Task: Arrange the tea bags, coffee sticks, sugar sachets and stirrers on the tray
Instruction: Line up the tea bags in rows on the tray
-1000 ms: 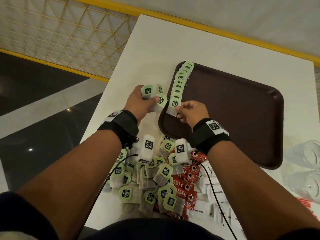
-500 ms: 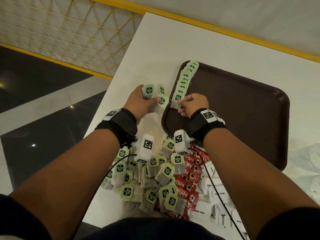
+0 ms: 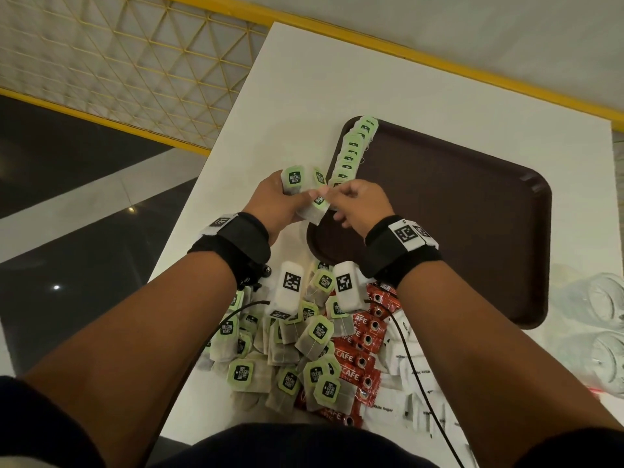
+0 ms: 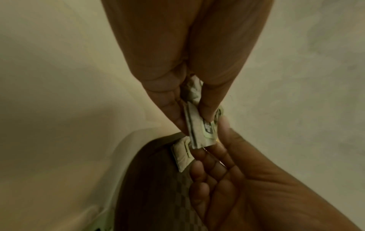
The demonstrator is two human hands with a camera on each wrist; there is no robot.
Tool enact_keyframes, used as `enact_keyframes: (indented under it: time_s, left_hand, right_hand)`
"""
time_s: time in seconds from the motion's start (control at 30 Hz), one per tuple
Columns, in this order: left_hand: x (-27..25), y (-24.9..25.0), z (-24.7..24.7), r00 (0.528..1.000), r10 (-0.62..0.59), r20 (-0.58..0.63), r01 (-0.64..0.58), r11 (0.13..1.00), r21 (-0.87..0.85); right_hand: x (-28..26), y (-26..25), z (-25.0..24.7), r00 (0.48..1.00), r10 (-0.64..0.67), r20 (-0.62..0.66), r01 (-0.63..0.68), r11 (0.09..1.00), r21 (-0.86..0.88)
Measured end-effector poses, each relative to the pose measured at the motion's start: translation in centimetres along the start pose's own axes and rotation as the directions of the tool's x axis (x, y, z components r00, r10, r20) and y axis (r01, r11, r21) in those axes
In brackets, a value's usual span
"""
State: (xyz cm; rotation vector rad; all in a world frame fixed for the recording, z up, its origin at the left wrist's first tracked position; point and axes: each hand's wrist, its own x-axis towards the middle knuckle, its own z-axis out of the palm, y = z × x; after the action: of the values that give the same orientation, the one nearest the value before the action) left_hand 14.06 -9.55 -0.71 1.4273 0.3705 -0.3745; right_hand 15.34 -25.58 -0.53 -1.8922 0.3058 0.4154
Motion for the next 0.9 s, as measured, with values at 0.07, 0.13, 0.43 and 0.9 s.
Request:
enact_keyframes:
  time_s: [0.07, 0.13, 0.43, 0.9]
  left_hand:
    - [0.0, 0.1, 0.2, 1.000, -0.009, 0.005, 0.010, 1.000, -0.012]
    - [0.0, 0.1, 0.2, 1.000, -0.013, 0.004, 0.013, 1.000, -0.028]
    - [0.2, 0.2, -0.9, 0.998, -0.036, -0.054, 0.034, 0.999, -0.024]
    - [-0.6, 0.1, -1.1, 0.997, -0.069, 0.034, 0.068, 0.997, 0.023]
  right_hand:
    - [-0.1, 0.1, 0.1, 0.999, -0.003, 0.042, 0.003, 1.000, -0.001]
    - [0.0, 0.3, -0.1, 0.999, 0.006, 0.052, -0.007, 0.999, 0.036]
    - [1.6, 1.9, -1.2, 0.998, 0.044, -0.043, -0.046, 0.997, -0.057]
    - [2.7, 1.4, -1.4, 0.982, -0.039, -0.185, -0.001, 0.977, -0.211]
